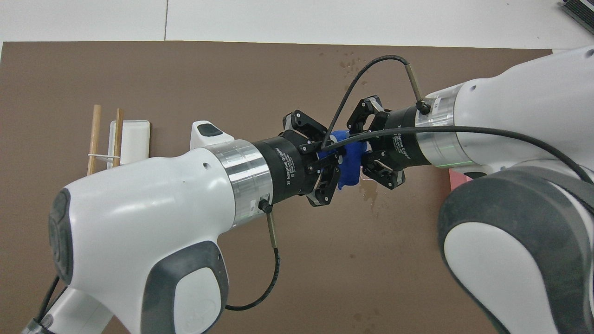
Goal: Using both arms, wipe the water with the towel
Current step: 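Grasp the towel with the right gripper from the left gripper, then pull the towel away with the right gripper while the left gripper withdraws, then lower the towel onto the water spill with the right gripper, then drag the towel across the spill toward the robot with the right gripper, then carry the towel into the pink bin and release it with the right gripper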
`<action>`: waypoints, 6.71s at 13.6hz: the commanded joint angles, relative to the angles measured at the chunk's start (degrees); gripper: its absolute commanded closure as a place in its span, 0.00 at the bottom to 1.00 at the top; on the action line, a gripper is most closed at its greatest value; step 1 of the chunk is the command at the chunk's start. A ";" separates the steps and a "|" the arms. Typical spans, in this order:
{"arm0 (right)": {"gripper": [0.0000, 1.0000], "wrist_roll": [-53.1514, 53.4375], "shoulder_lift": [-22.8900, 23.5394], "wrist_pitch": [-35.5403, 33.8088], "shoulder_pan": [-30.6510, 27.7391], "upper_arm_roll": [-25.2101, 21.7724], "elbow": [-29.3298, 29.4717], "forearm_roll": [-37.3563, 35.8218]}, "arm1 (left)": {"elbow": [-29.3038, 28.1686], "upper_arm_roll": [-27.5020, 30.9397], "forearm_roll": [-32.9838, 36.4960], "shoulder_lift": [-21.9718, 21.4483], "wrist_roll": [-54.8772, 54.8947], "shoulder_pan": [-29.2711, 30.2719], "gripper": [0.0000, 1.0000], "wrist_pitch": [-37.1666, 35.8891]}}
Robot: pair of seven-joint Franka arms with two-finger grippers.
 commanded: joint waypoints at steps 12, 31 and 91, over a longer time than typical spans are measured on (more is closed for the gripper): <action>1.00 -27.14 2.88 16.80 -4.44 -0.20 -4.80 -5.34 | -0.88 1.15 17.60 -1.22 20.54 9.25 0.00 -7.69; 1.00 -58.02 18.37 47.08 -1.80 -0.03 -17.53 -3.50 | 14.97 2.64 37.64 1.48 114.84 32.56 0.00 -56.18; 1.00 -86.42 0.77 18.58 -38.63 -0.82 -32.58 -18.44 | 8.52 24.53 43.97 -2.45 118.53 10.41 0.00 -54.82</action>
